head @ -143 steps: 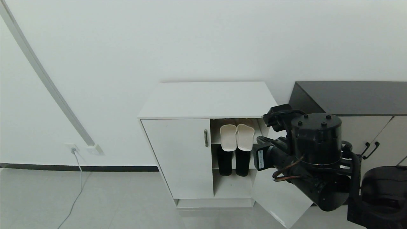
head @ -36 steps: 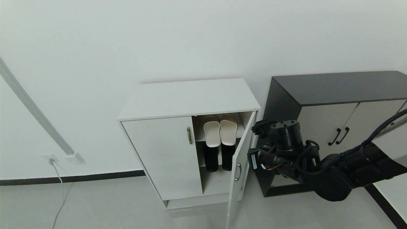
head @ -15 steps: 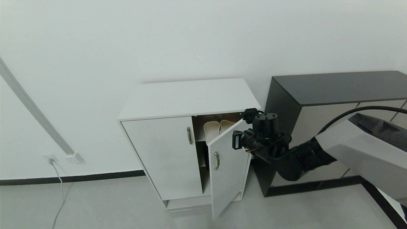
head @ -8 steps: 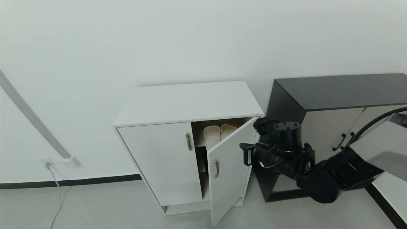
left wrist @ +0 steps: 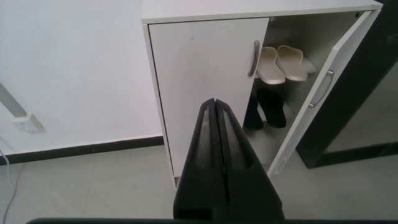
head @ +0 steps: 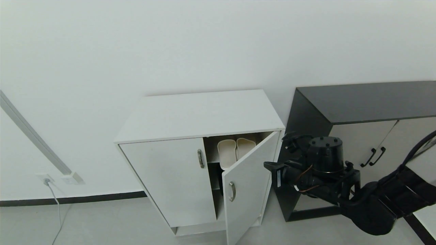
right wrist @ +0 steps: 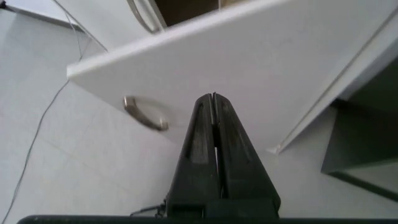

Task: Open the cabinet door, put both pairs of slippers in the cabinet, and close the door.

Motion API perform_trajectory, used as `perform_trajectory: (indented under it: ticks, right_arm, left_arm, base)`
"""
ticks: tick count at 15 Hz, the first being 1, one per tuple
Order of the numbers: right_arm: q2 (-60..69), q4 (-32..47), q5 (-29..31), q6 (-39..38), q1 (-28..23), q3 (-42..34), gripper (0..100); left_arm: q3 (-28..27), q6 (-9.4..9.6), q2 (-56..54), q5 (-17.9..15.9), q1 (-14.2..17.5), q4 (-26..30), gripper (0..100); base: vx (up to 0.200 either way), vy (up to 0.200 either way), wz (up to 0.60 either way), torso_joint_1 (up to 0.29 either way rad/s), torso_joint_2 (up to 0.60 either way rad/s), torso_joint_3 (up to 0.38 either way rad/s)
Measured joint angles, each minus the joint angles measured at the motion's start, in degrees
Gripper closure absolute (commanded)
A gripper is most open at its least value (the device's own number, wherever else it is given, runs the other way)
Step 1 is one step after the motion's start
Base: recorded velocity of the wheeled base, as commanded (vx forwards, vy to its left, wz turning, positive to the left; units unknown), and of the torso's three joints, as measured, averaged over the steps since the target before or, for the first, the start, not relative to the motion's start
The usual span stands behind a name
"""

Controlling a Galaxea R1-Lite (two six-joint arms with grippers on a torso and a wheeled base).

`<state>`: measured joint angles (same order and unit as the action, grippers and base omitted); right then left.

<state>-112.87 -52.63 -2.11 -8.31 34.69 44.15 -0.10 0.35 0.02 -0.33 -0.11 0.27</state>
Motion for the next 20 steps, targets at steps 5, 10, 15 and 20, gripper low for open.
perform_trajectory:
  ticks: [5,10,15,20]
  right_arm:
    - [-4.7,0.3,0.3,0.0,0.7,5.7,100]
    - [-8.2,0.7,0.5,0.0,1.0,10.2,100]
    - [-11.3,4.2,0.5,0.0,0.2,16.2,100]
    - [-14.1,8.3,0.5,0.0,-0.8,23.4,100]
  left_arm:
    - [0.0,-0.02,0.0,0.0,0.0,0.0,100]
    - [0.0,-0.02,0.0,0.0,0.0,0.0,100]
    - [0.0,-0.02,0.0,0.0,0.0,0.0,100]
    - [0.0,-0.02,0.0,0.0,0.0,0.0,100]
  base:
    - [0.000,0.000,0.00,0.000,0.00,0.000]
    - [0.000,0.000,0.00,0.000,0.00,0.000]
    - [0.000,0.000,0.00,0.000,0.00,0.000]
    - [0.000,0.000,0.00,0.000,0.00,0.000]
